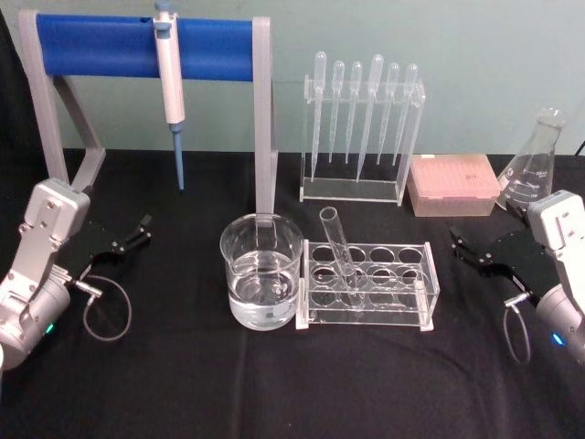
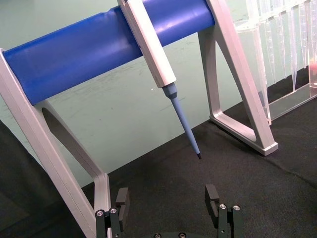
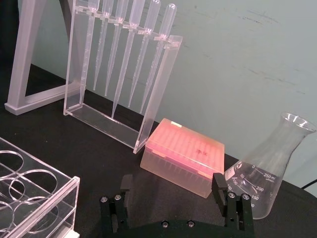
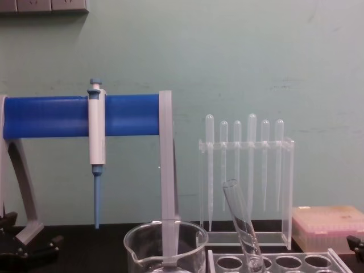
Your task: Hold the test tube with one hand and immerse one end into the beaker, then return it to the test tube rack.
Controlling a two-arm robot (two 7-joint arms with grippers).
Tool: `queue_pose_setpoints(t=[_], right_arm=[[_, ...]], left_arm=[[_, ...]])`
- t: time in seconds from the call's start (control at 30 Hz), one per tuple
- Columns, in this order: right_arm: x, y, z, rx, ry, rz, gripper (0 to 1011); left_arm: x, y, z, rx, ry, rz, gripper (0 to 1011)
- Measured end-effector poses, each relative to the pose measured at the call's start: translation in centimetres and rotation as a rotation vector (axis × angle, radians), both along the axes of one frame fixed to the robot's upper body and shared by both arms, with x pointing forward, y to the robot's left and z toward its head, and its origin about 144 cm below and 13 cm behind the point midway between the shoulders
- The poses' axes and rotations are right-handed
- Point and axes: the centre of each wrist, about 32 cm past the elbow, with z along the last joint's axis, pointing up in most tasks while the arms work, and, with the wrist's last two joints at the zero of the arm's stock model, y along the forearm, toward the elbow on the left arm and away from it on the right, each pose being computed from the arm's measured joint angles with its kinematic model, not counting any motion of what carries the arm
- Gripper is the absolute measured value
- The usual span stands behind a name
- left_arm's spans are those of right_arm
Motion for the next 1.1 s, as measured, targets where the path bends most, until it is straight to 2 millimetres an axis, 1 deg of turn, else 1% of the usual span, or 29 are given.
queue_pose_setpoints(t=[1.1], right_arm=[[0.00, 0.00, 0.00, 0.000, 0.000, 0.000, 1003]], left_arm=[[0.00, 0.00, 0.00, 0.000, 0.000, 0.000, 1000]])
